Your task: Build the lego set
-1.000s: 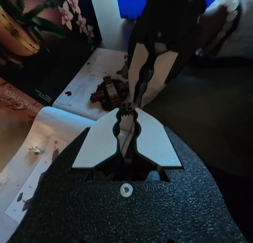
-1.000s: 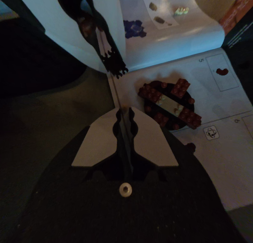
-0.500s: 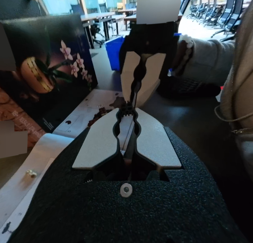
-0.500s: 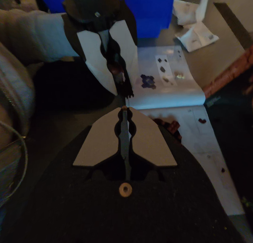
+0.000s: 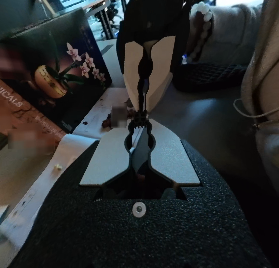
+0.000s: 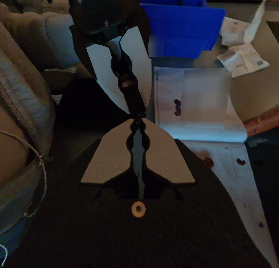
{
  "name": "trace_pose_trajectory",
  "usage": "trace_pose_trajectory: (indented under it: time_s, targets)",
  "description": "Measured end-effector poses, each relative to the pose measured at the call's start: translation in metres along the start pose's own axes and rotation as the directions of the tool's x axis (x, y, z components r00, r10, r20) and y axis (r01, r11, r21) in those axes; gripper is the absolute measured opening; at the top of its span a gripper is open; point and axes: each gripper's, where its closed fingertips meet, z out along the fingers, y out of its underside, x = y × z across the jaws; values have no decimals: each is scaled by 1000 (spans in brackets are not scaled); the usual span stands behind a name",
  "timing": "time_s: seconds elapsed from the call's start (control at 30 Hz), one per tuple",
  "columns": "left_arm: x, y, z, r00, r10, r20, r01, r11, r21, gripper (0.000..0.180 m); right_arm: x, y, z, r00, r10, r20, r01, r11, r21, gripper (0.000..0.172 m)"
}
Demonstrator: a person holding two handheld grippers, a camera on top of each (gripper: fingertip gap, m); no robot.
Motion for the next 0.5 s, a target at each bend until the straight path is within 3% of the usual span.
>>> trace_pose_trajectory:
  time_s: [0.23,0.4,0.5]
  targets:
    - [12,9,-18,995,-50,89,55,997,-52,16,-18,8,9,1000,6,13,-6,1000,-5,2]
    - [17,5,0,988,6,152,13,992,-123,16,-16,55,-6,992,63,-110,-75,992,-103,2]
    - [5,-1,14,983,38,177,-16,992,-125,16,-4,64,-25,980,95,-174,-108,992,-66,2]
